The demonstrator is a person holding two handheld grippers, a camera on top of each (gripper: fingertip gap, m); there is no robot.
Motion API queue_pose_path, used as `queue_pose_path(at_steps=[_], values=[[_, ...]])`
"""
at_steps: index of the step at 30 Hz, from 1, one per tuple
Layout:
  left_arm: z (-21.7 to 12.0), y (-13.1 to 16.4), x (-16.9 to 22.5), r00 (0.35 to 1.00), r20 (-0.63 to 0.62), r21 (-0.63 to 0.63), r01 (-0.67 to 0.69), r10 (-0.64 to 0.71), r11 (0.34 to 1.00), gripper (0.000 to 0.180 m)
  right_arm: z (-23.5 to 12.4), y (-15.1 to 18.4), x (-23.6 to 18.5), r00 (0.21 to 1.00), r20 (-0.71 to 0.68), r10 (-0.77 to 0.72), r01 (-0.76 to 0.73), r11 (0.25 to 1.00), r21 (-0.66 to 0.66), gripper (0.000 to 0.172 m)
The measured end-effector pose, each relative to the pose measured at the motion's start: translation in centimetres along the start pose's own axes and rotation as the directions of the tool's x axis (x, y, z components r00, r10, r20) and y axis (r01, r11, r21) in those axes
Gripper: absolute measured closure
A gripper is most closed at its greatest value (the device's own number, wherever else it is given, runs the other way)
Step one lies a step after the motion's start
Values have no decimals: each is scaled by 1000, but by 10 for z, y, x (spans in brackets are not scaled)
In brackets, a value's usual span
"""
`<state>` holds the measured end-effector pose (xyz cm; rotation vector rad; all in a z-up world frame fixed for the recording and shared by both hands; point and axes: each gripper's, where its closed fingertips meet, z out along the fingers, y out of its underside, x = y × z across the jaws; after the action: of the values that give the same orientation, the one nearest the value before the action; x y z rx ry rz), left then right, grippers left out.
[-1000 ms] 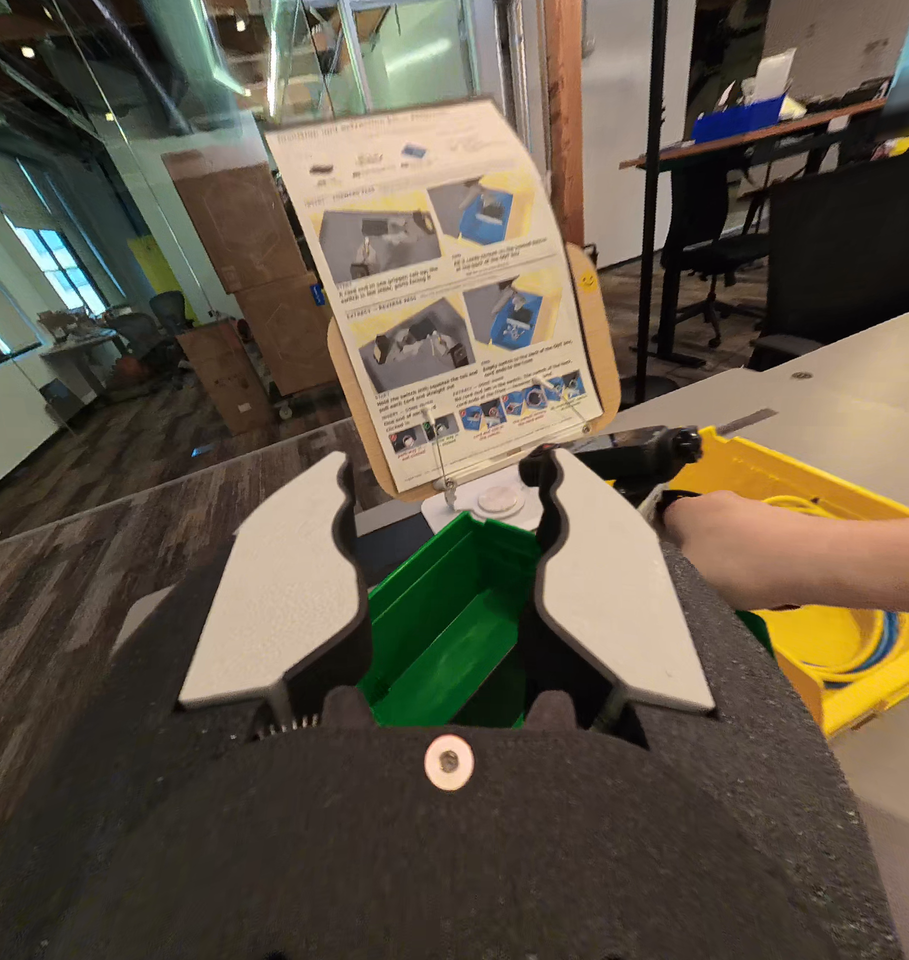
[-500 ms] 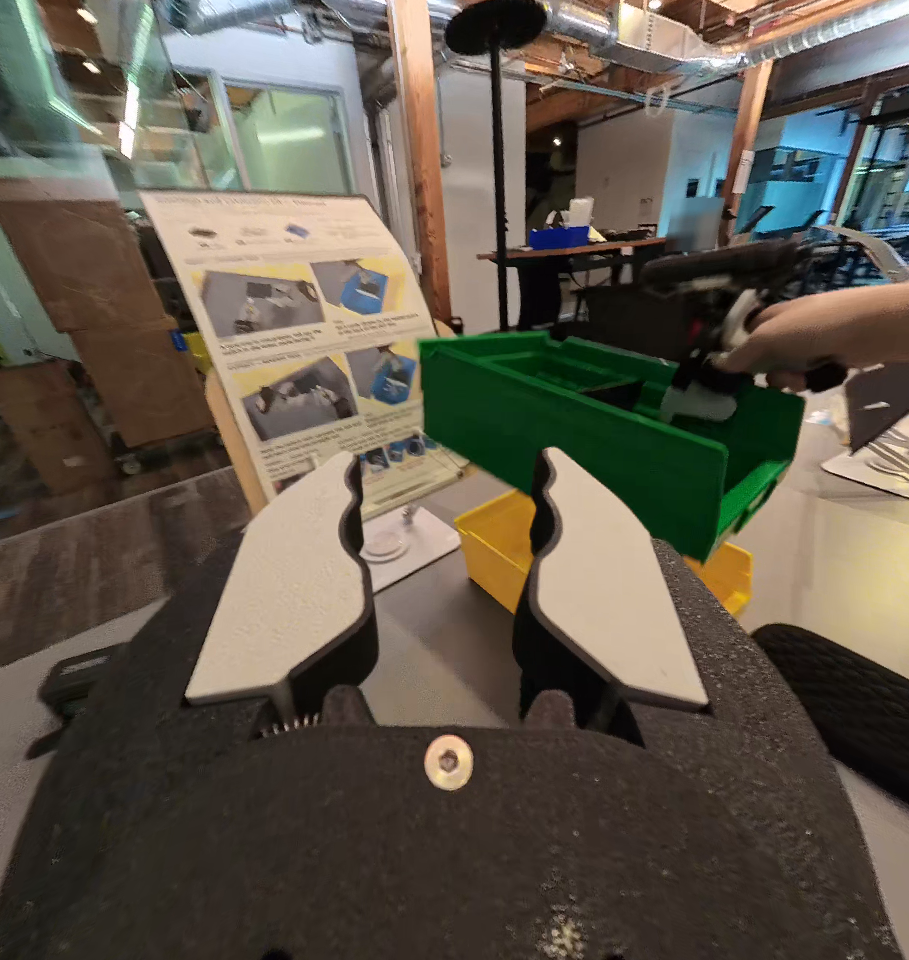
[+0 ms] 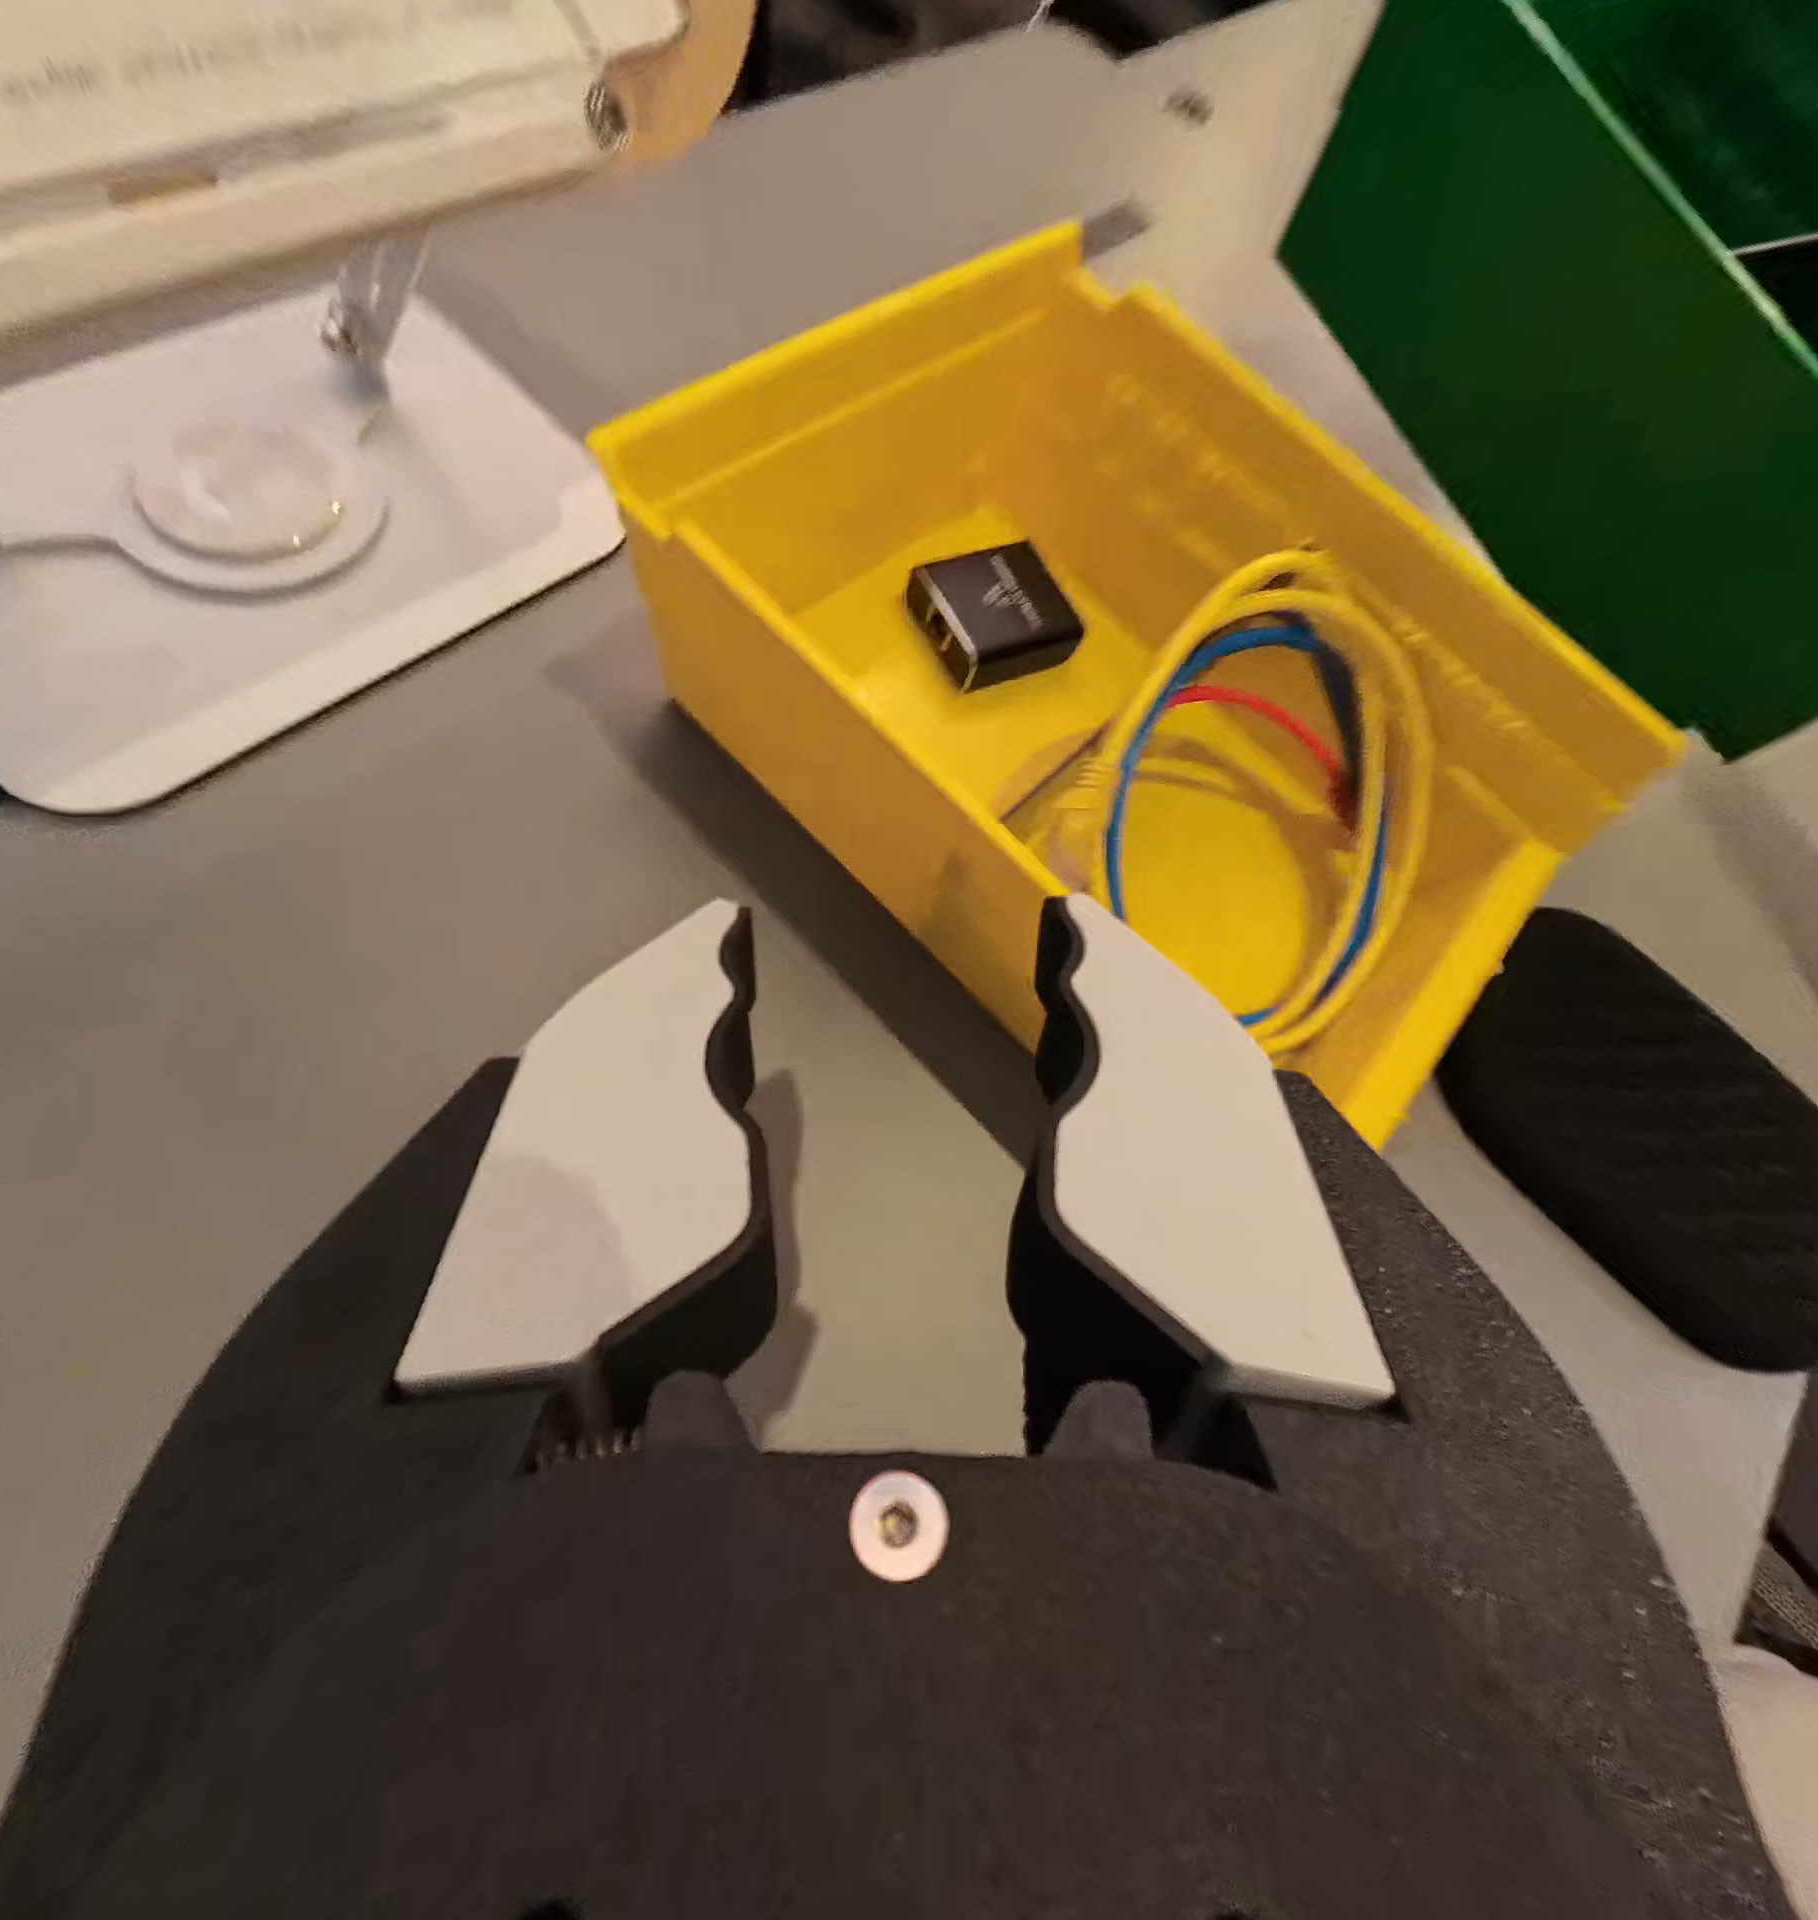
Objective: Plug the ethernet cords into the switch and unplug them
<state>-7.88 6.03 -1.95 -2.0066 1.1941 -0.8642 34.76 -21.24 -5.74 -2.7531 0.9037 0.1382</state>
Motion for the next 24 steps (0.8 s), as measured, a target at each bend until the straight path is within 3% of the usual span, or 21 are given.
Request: queue_pose_path(at_steps=[6,9,12,14,17,24], values=[[49,-12,-4,987,-63,-192,135,-150,972,134,53,-1,14,999,24,-32,33,998,-62,163],[73,-11,-12,982,0,-301,180,-188,937,139,70,-6,7,997,54,-51,54,997,-50,163],[90,7,-22,988,82,-463,152,-128,873,133,79,-10,2,994,95,-60,65,997,-48,163],[98,7,-16,984,60,-497,173,-165,851,149,80,-12,3,992,73,-107,111,993,-52,164],[101,5,-15,989,48,-567,142,-139,811,167,81,-11,-3,983,77,-168,173,982,-75,162],[80,15,-37,997,80,-661,57,-6,749,167,82,0,-30,962,88,-258,267,956,-120,160]])
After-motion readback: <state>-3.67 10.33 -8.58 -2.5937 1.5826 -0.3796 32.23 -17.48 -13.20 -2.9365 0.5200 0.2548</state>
